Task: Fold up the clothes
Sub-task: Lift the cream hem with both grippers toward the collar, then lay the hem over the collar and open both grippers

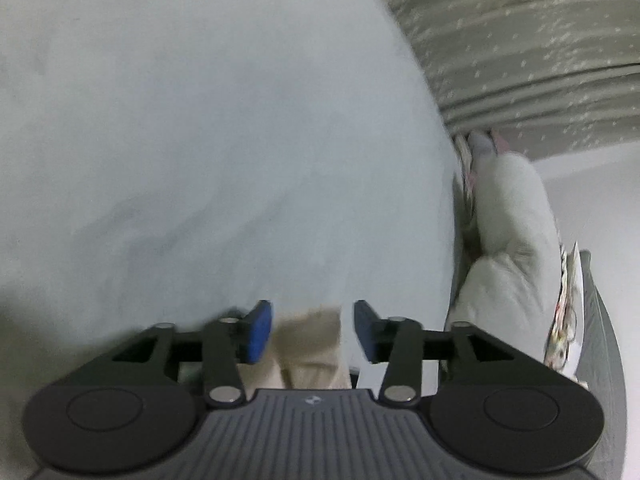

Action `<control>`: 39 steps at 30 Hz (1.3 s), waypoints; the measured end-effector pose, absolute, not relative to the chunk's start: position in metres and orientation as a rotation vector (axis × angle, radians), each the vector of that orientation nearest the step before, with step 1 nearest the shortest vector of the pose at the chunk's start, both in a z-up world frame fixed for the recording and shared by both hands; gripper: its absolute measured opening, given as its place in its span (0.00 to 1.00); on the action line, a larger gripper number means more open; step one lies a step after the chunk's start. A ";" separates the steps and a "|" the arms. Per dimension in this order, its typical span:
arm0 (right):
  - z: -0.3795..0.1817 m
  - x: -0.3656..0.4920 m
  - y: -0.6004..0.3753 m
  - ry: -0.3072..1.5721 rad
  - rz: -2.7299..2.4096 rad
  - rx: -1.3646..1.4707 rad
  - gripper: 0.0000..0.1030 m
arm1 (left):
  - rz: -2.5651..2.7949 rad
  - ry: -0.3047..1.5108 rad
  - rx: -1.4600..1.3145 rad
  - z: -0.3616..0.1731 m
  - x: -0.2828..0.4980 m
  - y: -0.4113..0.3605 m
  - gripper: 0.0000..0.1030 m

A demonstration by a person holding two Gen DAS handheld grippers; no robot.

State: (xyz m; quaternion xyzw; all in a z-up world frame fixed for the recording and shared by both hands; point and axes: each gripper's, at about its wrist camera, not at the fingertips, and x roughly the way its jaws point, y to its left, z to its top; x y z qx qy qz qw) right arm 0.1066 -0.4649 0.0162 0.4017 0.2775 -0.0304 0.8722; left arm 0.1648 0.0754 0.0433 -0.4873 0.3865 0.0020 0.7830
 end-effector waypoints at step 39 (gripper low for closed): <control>0.047 0.114 -0.306 0.686 0.660 -1.011 0.06 | -0.748 0.652 1.053 0.033 0.120 -0.076 0.18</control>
